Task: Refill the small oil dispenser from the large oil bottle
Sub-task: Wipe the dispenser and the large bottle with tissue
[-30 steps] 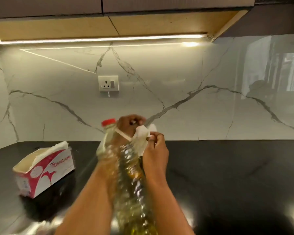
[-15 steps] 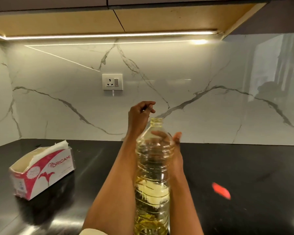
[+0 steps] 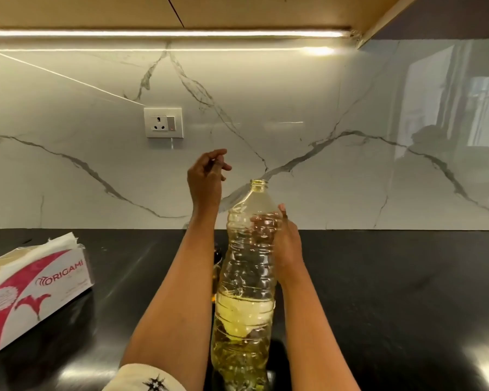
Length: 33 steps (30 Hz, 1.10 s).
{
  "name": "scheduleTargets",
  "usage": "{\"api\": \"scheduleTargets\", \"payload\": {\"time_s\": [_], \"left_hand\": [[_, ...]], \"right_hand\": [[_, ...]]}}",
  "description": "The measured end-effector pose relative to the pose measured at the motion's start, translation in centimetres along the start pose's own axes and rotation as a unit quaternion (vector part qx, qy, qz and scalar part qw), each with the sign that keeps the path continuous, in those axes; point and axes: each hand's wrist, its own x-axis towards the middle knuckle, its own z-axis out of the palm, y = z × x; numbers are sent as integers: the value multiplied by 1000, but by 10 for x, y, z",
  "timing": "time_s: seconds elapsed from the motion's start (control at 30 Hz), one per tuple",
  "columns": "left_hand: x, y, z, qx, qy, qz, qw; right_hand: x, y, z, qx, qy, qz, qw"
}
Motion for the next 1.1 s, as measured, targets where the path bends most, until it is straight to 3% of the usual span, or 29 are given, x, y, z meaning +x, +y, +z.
{"api": "scheduleTargets", "payload": {"time_s": [0.17,0.3,0.37,0.47,0.63,0.8,0.9,0.97,1.0,1.03,1.1], "left_hand": [[0,42,-49,-57,-69,-29,996],[-56,64,-74,-11,-206,-157,966],[-90,63,-69,-17,-180,-200,963],[-108,62,-66,-30,-127,-178,975],[-109,70,-66,44,-153,-149,976],[-110,76,-68,49,-156,-118,979],[-112,77,-70,47,-144,-114,982],[-111,77,-72,53,-140,-117,982],[-110,77,-73,53,-137,-118,982],[-110,76,-73,54,-133,-118,983],[-112,75,-72,61,-127,-114,983]], "right_hand": [[-11,-7,-10,43,30,25,998],[-32,-13,-5,57,-126,51,989],[-44,-12,8,64,-154,50,985],[-58,-8,22,123,-164,40,978],[-69,-15,20,147,-178,-15,973],[-71,-17,17,132,-219,-37,966],[-65,-11,5,116,-189,-26,975],[-56,3,-3,-3,-141,-2,990],[-50,13,-6,-129,-138,8,982],[-46,25,-9,-281,-172,14,944],[-43,50,-7,-525,-288,22,800]]}}
